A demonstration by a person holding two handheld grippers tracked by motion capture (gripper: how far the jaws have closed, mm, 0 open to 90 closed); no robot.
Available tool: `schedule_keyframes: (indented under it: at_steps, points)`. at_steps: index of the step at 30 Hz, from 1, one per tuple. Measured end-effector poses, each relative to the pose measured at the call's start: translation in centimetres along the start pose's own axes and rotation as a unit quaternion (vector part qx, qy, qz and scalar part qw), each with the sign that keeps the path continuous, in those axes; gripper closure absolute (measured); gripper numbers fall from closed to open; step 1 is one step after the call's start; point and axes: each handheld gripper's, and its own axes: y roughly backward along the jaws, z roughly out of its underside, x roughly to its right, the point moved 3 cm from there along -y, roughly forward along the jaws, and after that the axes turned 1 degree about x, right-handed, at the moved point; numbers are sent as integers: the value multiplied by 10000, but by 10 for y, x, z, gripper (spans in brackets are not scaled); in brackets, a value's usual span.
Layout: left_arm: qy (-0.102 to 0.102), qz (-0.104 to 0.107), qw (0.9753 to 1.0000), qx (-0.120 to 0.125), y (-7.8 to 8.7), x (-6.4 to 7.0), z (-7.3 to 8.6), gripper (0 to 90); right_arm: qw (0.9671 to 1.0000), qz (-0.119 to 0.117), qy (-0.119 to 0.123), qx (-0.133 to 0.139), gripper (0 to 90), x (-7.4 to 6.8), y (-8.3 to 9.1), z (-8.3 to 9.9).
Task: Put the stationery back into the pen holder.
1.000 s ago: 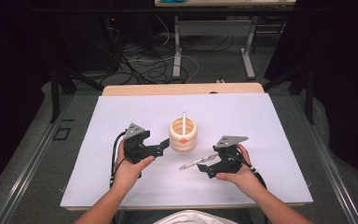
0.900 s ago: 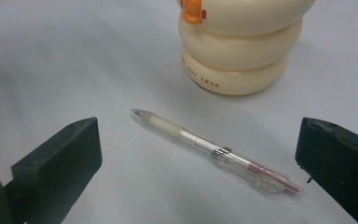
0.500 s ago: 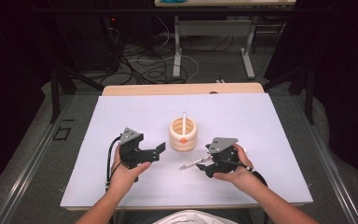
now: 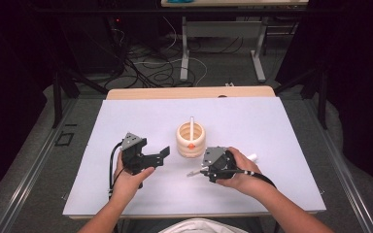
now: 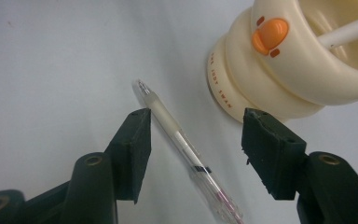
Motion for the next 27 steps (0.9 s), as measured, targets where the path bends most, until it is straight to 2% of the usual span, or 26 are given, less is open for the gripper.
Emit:
schedule_keyframes:
  at_steps: [6,8,10,12,13,15,18,22,25,26,27]
  points:
    - [-9,-13,10000,-9,0,-1,1,8,9997,-89,7,-244,436,2,-3,-1]
    - [7,-23,10000,-13,-1,-2,1,10,9995,-14,151,-277,473,4,-4,-3]
    - [54,-3,10000,-37,-1,-2,2,13,9994,-73,181,-293,512,5,-4,-4]
    - [40,-1,10000,-46,-1,-2,2,16,9988,-53,350,-338,548,6,-5,-7]
    - [37,0,10000,-47,-2,-1,2,16,9977,-82,566,-375,543,8,-7,-8]
    - [27,-6,10000,-49,-2,-1,3,16,9967,-131,570,-566,562,8,-9,-8]
    - [26,-9,10000,-59,-2,-2,3,18,9941,-149,910,-578,582,6,-13,-10]
    - [32,-25,10000,-50,-1,-4,2,20,9887,-78,1321,-709,572,3,-19,-9]
    - [16,-34,10000,-58,-1,-4,2,24,9847,-98,1577,-738,566,1,-25,-9]
    - [13,-34,10000,-60,-1,-4,3,25,9856,-67,1536,-697,567,0,-27,-7]
    - [9,-32,10000,-60,-2,-5,3,25,9847,-68,1605,-683,573,0,-29,-7]
